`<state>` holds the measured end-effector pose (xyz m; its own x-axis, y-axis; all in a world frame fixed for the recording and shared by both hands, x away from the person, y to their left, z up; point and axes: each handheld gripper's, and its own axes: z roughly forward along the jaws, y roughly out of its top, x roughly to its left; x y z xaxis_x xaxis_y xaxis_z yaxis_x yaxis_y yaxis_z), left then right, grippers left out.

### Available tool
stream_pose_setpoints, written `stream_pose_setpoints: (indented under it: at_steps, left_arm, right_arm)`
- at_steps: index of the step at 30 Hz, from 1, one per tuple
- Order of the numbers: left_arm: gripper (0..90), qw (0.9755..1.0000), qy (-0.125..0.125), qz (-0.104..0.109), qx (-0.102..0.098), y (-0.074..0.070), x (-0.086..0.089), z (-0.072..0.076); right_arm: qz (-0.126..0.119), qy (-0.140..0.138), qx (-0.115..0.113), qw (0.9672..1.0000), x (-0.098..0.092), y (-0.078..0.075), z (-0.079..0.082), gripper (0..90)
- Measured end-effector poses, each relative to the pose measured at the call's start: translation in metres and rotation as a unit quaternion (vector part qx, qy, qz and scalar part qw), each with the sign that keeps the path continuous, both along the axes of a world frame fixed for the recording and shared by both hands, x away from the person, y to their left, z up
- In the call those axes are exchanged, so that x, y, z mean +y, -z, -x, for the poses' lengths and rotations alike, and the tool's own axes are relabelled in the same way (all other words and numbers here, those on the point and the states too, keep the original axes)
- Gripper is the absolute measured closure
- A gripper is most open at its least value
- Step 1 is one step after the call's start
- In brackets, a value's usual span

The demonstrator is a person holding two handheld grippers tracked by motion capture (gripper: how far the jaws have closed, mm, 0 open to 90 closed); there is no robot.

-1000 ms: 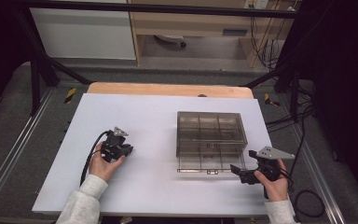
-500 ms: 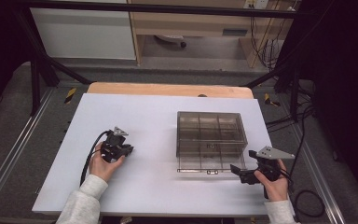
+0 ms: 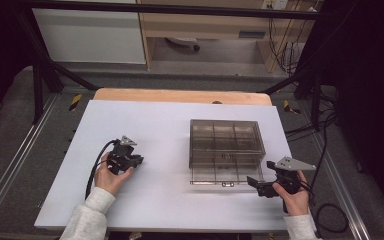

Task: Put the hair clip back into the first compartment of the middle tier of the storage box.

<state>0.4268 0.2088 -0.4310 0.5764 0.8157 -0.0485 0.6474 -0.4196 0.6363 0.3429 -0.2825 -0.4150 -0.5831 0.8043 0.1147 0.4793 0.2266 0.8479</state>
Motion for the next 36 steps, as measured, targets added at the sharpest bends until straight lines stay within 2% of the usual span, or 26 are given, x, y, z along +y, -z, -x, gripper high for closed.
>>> stream_pose_setpoints:
  at_steps: [15, 23, 36]
  left_arm:
    - [80.2, 0.9999, 0.011, 0.013, -0.002, -0.008, 0.000, 0.006]
    - [80.2, 0.9997, 0.022, 0.009, -0.010, -0.013, -0.005, 0.010]
    - [80.2, 0.9990, 0.038, 0.020, -0.009, -0.021, -0.013, 0.016]
  right_arm:
    - [0.000, -0.002, 0.000, 1.0000, 0.000, 0.000, 0.000, 1.0]
    - [0.002, -0.003, 0.000, 1.0000, 0.000, 0.001, 0.000, 1.0]
    - [0.003, -0.003, 0.000, 1.0000, 0.000, 0.001, 0.000, 1.0]
